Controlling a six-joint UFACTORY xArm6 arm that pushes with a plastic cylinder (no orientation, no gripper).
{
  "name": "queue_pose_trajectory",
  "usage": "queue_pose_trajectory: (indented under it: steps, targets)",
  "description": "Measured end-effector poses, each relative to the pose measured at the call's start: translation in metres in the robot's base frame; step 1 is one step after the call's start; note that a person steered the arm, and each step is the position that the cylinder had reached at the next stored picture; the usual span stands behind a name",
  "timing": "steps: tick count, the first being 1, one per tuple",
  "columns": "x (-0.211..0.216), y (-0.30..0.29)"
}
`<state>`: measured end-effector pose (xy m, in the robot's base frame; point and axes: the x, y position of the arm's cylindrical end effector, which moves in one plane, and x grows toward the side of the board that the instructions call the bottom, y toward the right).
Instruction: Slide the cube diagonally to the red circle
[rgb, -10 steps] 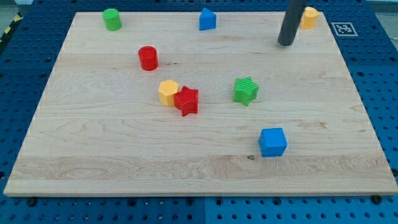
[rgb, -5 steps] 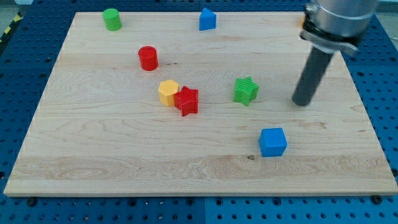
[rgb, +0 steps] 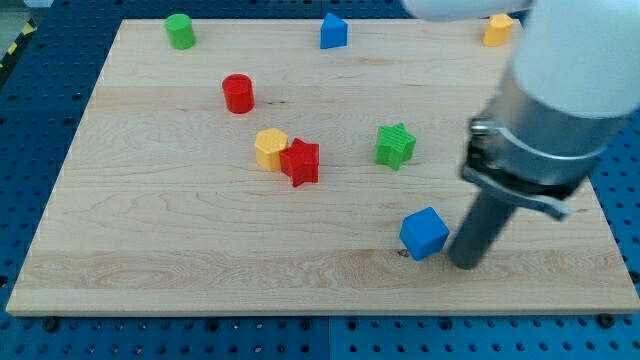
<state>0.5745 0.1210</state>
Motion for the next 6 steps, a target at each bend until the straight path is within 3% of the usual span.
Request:
queue_pose_trajectory:
  steps: [1,2,3,5,6]
  targets:
    - [-0.029,-0.030]
    - [-0.030,-0.019]
    - [-0.037,-0.042]
    - [-0.037,-0.142]
    - [-0.034,-0.128]
